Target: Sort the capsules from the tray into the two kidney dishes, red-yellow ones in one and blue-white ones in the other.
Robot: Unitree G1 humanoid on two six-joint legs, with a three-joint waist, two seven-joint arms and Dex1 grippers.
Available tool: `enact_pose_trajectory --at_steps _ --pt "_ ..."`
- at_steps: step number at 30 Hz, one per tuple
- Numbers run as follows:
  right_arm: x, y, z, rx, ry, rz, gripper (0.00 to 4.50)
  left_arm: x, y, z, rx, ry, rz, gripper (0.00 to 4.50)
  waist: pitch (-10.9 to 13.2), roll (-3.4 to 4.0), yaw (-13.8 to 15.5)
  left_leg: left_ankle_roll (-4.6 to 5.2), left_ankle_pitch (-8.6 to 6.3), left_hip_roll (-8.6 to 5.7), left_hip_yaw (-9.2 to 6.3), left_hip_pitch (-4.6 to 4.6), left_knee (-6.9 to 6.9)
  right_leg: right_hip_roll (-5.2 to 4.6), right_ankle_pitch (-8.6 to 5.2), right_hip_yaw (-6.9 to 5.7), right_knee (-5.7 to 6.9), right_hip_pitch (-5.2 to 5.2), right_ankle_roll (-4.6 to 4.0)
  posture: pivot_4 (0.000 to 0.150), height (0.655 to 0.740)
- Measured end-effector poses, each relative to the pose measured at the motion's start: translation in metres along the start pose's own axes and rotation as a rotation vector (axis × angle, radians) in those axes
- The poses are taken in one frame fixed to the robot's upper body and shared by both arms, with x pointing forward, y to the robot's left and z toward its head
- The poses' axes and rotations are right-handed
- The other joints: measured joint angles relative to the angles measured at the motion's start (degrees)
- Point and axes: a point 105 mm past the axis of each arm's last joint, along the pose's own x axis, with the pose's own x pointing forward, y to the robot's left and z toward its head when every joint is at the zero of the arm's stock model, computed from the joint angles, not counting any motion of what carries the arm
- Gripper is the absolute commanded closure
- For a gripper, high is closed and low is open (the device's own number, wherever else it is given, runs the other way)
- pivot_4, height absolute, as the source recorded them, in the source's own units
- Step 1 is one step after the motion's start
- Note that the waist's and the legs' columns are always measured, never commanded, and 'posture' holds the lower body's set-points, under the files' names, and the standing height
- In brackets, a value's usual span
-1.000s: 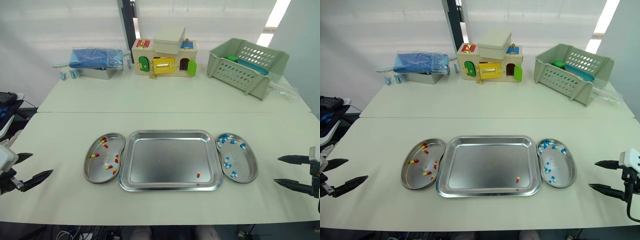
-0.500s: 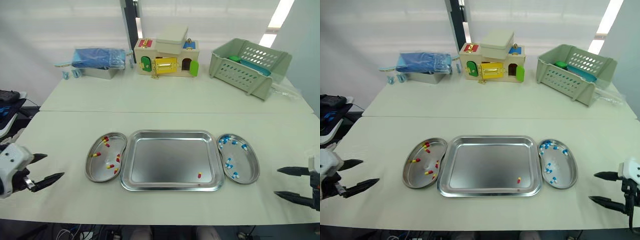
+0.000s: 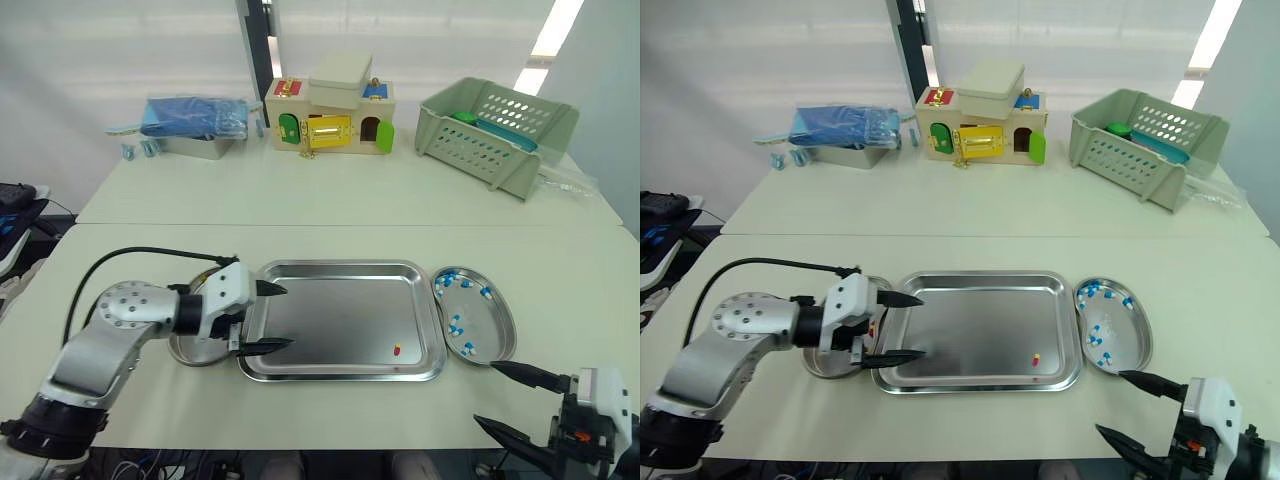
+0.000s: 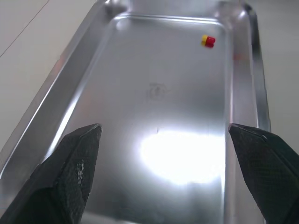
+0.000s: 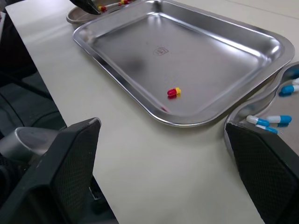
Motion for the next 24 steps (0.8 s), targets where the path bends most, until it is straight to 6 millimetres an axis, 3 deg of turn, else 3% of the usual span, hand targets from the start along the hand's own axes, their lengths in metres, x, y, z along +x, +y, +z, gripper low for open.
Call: enact_pose_trajectory --at_steps 6,12,16,19,24 --pt "0.008 0.005 -0.008 -0.04 0.007 -0.047 0.01 0.063 -0.007 0.015 0.031 -0.053 -0.167 0.0 -0.01 0.0 0.68 0.0 0.0 -0.02 -0.04 -0.05 0.05 0.0 0.0 -0.04 -0.03 -0.01 0.01 0.15 0.74" --pt "0.016 0.014 -0.02 -0.025 0.014 -0.07 0.01 0.111 -0.013 0.035 0.066 -0.094 -0.246 0.0 -0.01 0.01 0.67 0.0 0.01 -0.03 -0.05 -0.05 0.06 0.0 0.0 -0.02 -0.02 -0.01 0.01 0.15 0.74" --pt "0.02 0.02 -0.021 -0.011 0.011 -0.081 0.01 0.129 -0.022 0.035 0.118 -0.064 -0.304 0.0 -0.02 0.02 0.64 -0.01 0.01 -0.03 -0.04 -0.03 0.06 0.0 0.0 -0.01 -0.02 0.0 0.01 0.15 0.74" --pt "0.022 0.023 -0.019 -0.004 0.002 -0.092 0.01 0.136 -0.024 0.026 0.13 -0.017 -0.324 0.0 -0.03 0.03 0.73 0.0 0.01 -0.04 -0.04 -0.04 0.07 0.0 0.0 -0.01 -0.02 0.0 0.01 0.15 0.74" --pt "0.024 0.022 -0.016 -0.01 -0.004 -0.109 0.01 0.14 -0.023 0.028 0.168 -0.004 -0.334 0.0 -0.03 0.03 0.79 0.0 0.01 -0.04 -0.05 -0.05 0.07 0.0 0.0 -0.02 -0.03 0.0 0.01 0.15 0.74"
